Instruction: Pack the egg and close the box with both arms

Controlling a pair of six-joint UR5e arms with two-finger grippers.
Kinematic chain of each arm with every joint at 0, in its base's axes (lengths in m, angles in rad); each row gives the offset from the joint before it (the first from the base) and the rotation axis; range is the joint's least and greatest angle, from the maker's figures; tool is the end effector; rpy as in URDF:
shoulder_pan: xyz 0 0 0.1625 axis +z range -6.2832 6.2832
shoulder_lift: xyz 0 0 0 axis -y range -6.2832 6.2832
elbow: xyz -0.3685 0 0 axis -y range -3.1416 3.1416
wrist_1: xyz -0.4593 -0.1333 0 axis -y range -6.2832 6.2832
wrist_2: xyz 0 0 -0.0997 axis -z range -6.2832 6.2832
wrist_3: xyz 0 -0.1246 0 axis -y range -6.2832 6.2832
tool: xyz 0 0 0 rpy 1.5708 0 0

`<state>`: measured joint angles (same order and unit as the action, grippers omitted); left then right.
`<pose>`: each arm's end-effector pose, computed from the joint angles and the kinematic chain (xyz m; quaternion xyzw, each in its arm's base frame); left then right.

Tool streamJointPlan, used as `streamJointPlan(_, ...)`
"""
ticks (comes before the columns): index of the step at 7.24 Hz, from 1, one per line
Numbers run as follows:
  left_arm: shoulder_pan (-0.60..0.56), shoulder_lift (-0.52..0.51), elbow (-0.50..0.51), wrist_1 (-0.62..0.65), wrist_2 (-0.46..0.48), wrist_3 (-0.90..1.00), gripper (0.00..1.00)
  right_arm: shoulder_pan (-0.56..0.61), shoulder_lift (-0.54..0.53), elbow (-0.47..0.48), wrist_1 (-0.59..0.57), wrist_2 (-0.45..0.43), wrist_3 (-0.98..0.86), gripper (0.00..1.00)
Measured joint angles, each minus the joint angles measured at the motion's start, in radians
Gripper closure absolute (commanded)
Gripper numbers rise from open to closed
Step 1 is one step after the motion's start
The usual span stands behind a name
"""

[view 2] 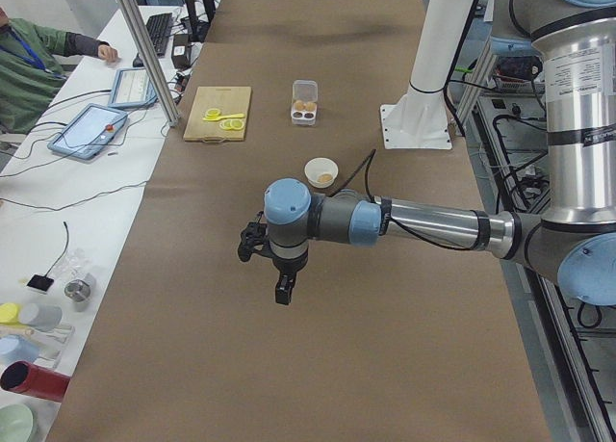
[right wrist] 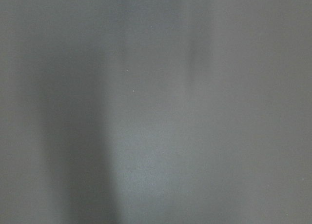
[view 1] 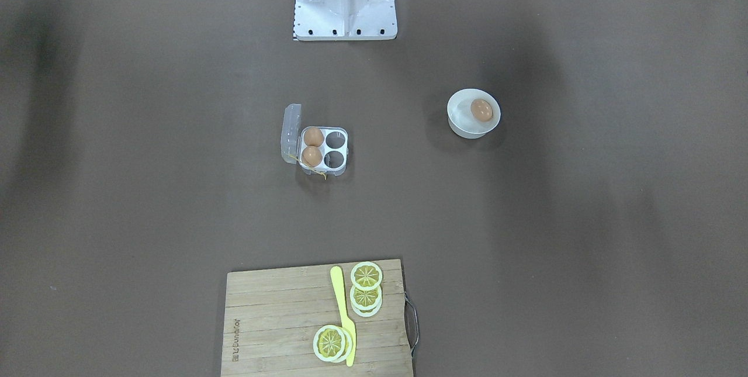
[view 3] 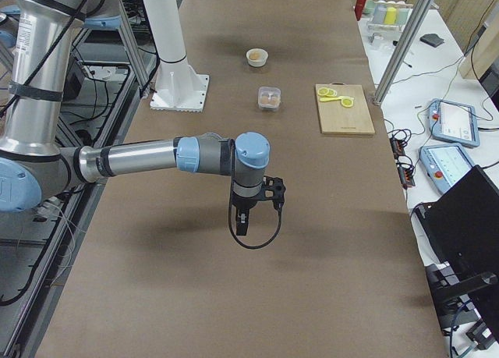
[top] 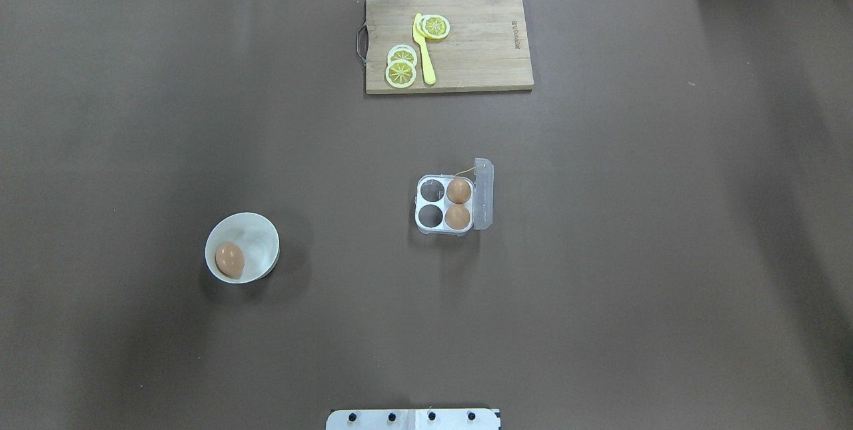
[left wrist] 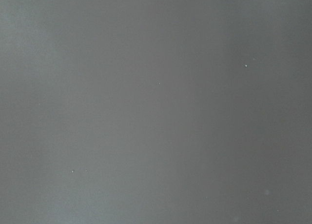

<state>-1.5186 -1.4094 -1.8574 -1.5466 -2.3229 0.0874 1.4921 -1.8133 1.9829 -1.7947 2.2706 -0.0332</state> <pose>-0.0218 -0.5067 0.5493 0.0534 0.3659 0.0833 0.9254 0.0168 -0.4614 0.5433 -0.0333 -0.3420 -0.0432 0.9381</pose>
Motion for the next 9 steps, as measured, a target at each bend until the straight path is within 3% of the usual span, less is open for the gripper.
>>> streamJointPlan(6, 0.002, -0.004, -0.006, 0.000, 0.001, -0.003, 0.02, -0.005, 0.076, 0.047, 0.008, 0.004, 0.003, 0.00)
streamJointPlan(9, 0.003, -0.071, -0.010, -0.006, -0.001, -0.006, 0.02, -0.005, 0.122, 0.037, 0.163, 0.002, 0.010, 0.00)
